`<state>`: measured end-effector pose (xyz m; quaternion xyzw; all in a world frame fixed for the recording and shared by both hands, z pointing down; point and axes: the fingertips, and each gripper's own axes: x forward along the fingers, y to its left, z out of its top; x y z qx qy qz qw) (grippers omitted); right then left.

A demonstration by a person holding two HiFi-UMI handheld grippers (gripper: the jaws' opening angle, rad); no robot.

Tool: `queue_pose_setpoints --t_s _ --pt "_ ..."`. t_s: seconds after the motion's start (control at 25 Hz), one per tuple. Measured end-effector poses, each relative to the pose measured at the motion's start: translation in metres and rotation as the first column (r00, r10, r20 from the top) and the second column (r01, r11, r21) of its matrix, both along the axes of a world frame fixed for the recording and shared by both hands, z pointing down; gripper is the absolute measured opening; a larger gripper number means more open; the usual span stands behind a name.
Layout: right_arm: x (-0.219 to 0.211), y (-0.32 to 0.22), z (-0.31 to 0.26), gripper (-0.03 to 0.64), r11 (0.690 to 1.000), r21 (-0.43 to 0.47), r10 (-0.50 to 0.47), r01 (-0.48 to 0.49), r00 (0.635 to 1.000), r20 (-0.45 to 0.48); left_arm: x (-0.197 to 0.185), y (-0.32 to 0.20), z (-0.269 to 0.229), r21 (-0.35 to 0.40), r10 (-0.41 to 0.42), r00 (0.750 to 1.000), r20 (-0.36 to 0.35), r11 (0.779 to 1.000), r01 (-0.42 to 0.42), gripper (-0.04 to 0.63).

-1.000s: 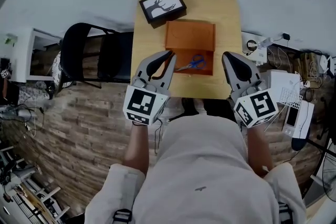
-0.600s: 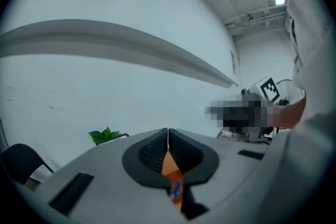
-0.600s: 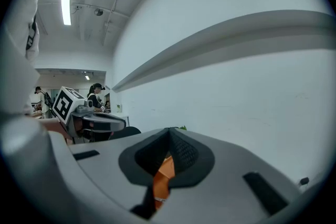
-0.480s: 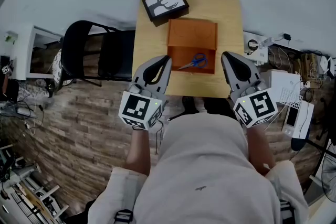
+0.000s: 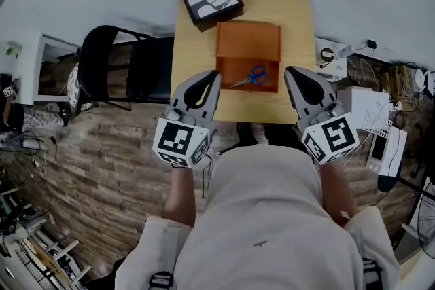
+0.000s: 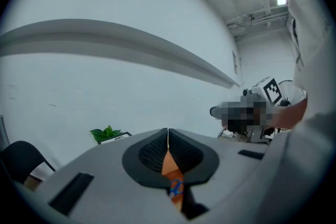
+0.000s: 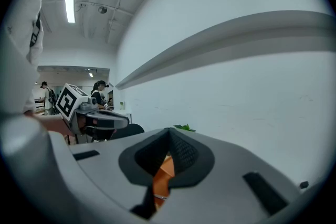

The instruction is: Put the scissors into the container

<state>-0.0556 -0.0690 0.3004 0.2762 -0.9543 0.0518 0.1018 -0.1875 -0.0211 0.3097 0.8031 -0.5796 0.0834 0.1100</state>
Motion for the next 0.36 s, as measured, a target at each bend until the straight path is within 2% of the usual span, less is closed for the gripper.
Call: queue_pose_setpoints --t_s 0.36 --pt "0.0023 0.0035 0.0007 -0.003 1.000 0.012 -0.009 0.009 1.000 -0.020 0.0043 0.0021 0.0037 -0.011 0.004 1.000 -0.002 1.000 -0.004 0.011"
